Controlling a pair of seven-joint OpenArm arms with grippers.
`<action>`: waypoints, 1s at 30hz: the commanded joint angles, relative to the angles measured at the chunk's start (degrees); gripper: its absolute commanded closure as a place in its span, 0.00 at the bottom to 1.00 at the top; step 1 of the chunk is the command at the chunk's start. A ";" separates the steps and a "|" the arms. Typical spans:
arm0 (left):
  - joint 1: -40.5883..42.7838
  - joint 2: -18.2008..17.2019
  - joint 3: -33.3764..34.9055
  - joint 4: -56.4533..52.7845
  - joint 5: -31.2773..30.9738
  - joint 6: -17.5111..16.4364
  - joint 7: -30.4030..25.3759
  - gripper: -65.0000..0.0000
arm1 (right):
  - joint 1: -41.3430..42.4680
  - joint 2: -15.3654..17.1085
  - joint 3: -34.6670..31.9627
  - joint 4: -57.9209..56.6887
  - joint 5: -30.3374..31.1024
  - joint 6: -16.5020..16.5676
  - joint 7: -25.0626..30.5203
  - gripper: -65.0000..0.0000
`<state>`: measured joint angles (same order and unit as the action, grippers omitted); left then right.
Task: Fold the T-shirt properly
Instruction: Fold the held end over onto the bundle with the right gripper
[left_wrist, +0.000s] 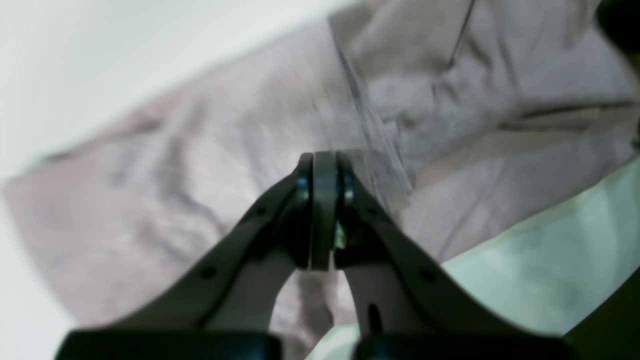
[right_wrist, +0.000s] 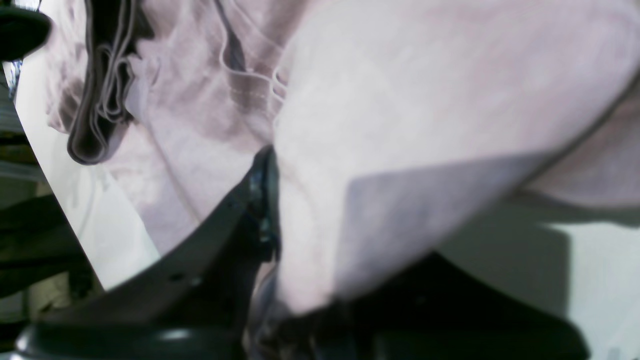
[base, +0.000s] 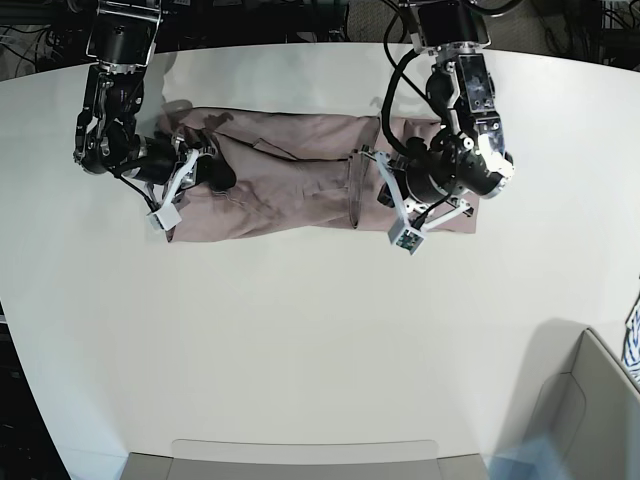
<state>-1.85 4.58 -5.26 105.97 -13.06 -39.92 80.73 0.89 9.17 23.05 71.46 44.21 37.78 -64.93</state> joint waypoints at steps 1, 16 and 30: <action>-0.66 -0.93 0.03 2.47 -0.52 -0.08 -0.73 1.00 | 1.00 0.90 0.12 0.58 -0.47 -3.80 0.09 1.00; 3.74 -5.68 -14.74 4.49 -0.52 -0.08 -0.73 1.00 | 2.24 8.02 -11.31 22.30 -0.56 -46.18 -0.17 1.00; 9.19 -12.18 -22.39 4.40 -0.43 -0.08 -0.73 1.00 | 11.64 4.77 -44.98 27.48 -0.47 -75.01 0.00 1.00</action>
<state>7.66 -6.94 -27.44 109.43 -13.06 -39.94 80.75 11.09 13.85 -22.37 98.10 41.80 -34.44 -64.25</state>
